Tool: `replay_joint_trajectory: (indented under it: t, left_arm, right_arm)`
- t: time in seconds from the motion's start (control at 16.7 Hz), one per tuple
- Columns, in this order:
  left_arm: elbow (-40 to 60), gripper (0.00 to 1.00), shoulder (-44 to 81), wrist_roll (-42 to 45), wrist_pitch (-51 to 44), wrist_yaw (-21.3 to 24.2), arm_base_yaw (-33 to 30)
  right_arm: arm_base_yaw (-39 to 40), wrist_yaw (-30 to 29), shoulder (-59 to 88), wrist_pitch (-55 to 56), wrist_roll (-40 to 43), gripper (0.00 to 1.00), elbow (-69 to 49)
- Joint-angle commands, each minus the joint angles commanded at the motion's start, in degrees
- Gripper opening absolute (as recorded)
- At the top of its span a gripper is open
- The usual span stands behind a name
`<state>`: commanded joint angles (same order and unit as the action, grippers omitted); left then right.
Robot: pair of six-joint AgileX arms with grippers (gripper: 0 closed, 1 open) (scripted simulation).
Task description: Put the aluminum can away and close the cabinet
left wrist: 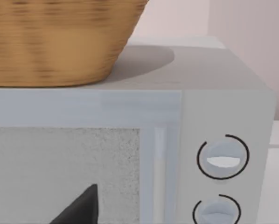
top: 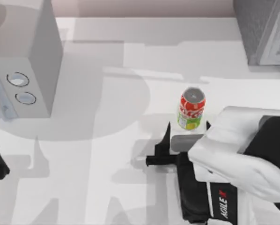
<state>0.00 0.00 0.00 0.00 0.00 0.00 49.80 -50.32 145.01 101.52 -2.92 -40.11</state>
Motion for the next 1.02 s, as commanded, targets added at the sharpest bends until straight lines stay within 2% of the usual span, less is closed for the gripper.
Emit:
replay_joint_trajectory:
  t: [0.18,0.66,1.02]
  left_arm:
    - [0.00,1.00,0.00,0.00,0.00,0.00,0.00]
    - [0.00,1.00,0.00,0.00,0.00,0.00,0.00]
    - [0.00,1.00,0.00,0.00,0.00,0.00,0.00]
  right_arm:
    - [-1.77,0.13,-1.10,-0.20,1.74,1.00,-1.62]
    - [-6.94,5.25,-2.53,-5.18,2.62,1.00,-5.97]
    - [-7.93,6.23,-2.74,-6.18,2.58,1.00,-6.75]
